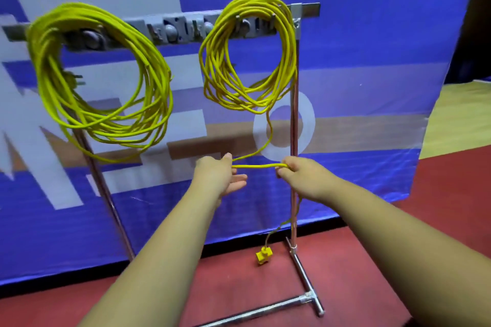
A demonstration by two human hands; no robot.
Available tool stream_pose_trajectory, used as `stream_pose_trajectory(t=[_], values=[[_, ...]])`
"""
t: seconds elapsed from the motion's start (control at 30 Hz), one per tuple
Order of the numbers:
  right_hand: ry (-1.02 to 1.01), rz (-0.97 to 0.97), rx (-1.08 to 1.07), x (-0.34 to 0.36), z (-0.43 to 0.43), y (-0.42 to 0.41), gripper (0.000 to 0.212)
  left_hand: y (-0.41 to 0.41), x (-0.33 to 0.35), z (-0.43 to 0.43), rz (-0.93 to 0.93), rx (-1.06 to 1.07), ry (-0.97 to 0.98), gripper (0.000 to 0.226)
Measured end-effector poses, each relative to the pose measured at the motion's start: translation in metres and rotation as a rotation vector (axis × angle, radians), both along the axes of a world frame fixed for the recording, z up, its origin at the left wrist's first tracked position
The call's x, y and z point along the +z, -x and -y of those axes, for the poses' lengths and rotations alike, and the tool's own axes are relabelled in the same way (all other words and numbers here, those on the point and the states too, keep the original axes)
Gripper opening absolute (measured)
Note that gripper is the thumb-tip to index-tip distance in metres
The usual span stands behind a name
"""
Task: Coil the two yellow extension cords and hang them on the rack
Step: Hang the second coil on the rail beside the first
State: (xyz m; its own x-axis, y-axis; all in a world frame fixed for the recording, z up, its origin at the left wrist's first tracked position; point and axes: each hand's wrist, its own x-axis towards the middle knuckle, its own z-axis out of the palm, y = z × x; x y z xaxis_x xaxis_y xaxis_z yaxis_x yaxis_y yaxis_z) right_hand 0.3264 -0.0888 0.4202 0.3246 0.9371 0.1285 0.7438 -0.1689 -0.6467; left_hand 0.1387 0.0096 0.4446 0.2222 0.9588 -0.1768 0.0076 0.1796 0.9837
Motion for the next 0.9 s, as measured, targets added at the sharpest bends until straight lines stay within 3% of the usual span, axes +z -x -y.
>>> stream_pose_trajectory(t=[0.17, 0.23, 0.3, 0.37, 0.43, 0.57, 0.63, 0.77, 0.9], values=[[-0.206, -0.015, -0.010, 0.076, -0.004, 0.023, 0.024, 0.027, 0.046, 0.009, -0.646, -0.155, -0.453, 0.084], [-0.250, -0.029, -0.005, 0.098, -0.008, 0.029, 0.025, 0.028, 0.063, 0.022, -0.739, -0.123, -0.654, 0.073], [-0.280, -0.049, -0.018, 0.116, -0.009, 0.035, 0.023, 0.025, 0.077, 0.029, -0.641, -0.141, -0.814, 0.042], [-0.313, -0.095, -0.037, 0.132, -0.007, 0.037, 0.019, 0.021, 0.088, 0.030, -0.413, -0.299, -0.768, 0.024], [-0.350, -0.128, -0.051, 0.143, -0.002, 0.032, 0.015, 0.020, 0.099, 0.023, -0.313, -0.368, -0.717, 0.027], [-0.386, -0.227, -0.037, 0.146, 0.008, 0.019, 0.010, 0.020, 0.131, 0.014, -0.323, -0.201, -0.991, 0.024], [-0.327, -0.279, -0.009, 0.134, 0.009, 0.018, 0.016, 0.018, 0.148, 0.012, -0.279, -0.126, -1.069, 0.022], [-0.138, -0.579, 0.097, 0.111, 0.008, 0.022, 0.024, 0.008, 0.182, 0.009, -0.266, -0.007, -1.169, 0.019], [-0.094, -0.667, 0.191, 0.114, 0.008, 0.013, 0.037, 0.007, 0.216, -0.010, -0.279, 0.152, -1.183, 0.028]])
